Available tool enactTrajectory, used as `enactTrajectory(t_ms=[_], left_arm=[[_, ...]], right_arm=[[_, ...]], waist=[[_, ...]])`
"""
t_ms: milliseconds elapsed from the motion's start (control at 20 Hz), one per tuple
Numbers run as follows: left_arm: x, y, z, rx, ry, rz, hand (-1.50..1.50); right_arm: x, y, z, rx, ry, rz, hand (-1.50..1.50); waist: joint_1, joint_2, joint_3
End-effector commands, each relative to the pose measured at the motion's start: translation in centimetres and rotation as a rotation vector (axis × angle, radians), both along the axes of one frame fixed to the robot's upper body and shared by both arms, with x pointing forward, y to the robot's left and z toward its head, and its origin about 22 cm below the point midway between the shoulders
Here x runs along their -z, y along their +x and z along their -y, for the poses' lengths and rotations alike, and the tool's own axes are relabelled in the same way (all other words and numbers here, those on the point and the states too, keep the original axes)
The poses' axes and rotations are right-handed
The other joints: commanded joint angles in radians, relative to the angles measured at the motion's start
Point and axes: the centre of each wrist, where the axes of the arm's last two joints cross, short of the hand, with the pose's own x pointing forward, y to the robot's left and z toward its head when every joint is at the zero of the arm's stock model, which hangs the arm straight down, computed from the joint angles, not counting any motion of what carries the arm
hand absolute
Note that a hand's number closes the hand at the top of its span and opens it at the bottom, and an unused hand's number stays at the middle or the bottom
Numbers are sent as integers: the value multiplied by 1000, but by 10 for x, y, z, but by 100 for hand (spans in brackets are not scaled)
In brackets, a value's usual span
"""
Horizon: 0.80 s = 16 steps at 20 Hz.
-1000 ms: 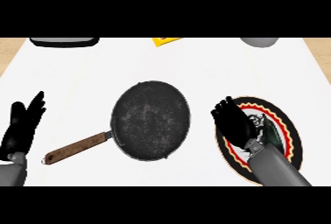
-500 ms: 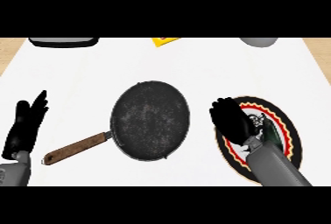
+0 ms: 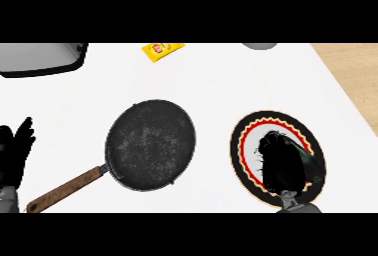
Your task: Pick the sweet potato from the plate and place it in the pan
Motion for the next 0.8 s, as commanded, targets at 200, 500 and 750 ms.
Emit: enactTrajectory(t_ms=[200,500,750], left_arm=[[0,-7,-3,2,6,-10,0],[1,0,13,77,-3,9,0],[-3,14,23,120,-5,34,0]], right_arm=[[-59,-61,-27,294,274,344,150],[-111,-115,-80,315,381,502,150],[-118,-143,-119,367,408,552,150]], waist=[[26,-7,1],[98,20,-2],[132,37,-1]])
